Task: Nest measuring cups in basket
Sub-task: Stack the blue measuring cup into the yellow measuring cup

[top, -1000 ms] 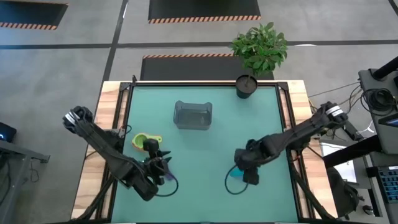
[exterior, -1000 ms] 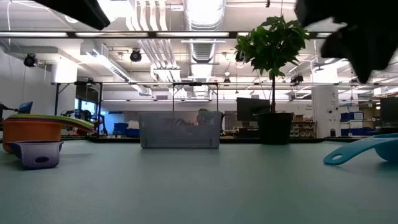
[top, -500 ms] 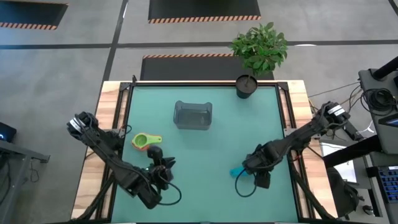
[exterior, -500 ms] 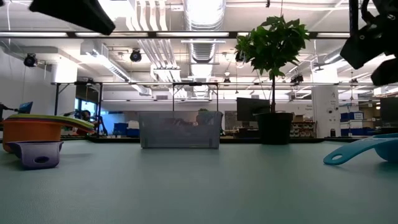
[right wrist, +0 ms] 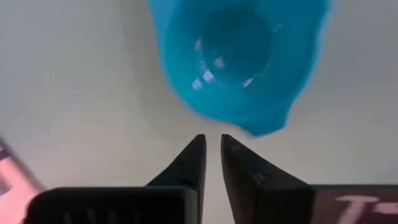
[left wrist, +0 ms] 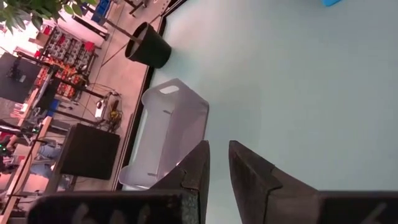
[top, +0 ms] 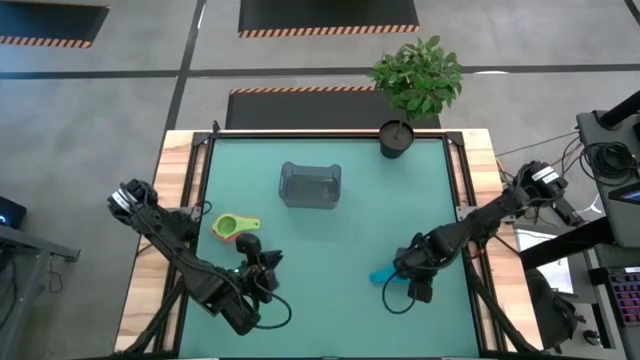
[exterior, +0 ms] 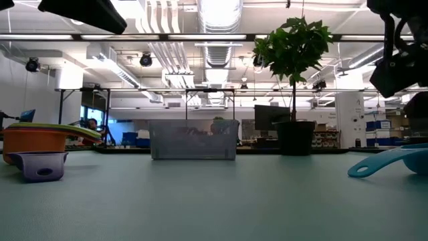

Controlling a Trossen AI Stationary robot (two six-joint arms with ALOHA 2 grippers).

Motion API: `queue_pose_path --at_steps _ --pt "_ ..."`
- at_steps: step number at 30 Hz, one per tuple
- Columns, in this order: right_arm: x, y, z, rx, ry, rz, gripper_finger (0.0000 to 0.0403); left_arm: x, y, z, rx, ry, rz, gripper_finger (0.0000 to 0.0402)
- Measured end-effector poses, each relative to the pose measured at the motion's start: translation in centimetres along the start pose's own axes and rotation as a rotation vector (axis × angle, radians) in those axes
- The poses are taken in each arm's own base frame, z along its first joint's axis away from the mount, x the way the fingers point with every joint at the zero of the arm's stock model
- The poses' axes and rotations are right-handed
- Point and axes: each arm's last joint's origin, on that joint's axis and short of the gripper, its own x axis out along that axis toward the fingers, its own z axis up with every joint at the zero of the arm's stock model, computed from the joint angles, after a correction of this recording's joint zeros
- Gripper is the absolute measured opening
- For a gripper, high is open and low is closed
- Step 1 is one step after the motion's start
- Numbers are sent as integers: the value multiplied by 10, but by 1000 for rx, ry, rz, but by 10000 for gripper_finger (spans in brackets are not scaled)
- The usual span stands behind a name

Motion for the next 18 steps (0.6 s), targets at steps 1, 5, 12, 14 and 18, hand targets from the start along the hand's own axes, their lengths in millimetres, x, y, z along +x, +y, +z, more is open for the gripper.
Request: queue_pose_path --at_steps 1,5,12,14,18 --pt "0 -1 1 -11 -28 -22 33 0 0 0 0 0 0 42" --pt "-5 -6 9 -35 -289 -252 13 0 0 0 -1 0 1 42" --pt "-19 3 18 -116 -441 -358 9 0 0 0 -1 0 1 42" --pt "-23 6 19 -118 -436 -343 9 0 0 0 -1 0 2 42" --pt "-31 13 20 -121 -422 -313 9 0 1 0 -1 -11 20 42"
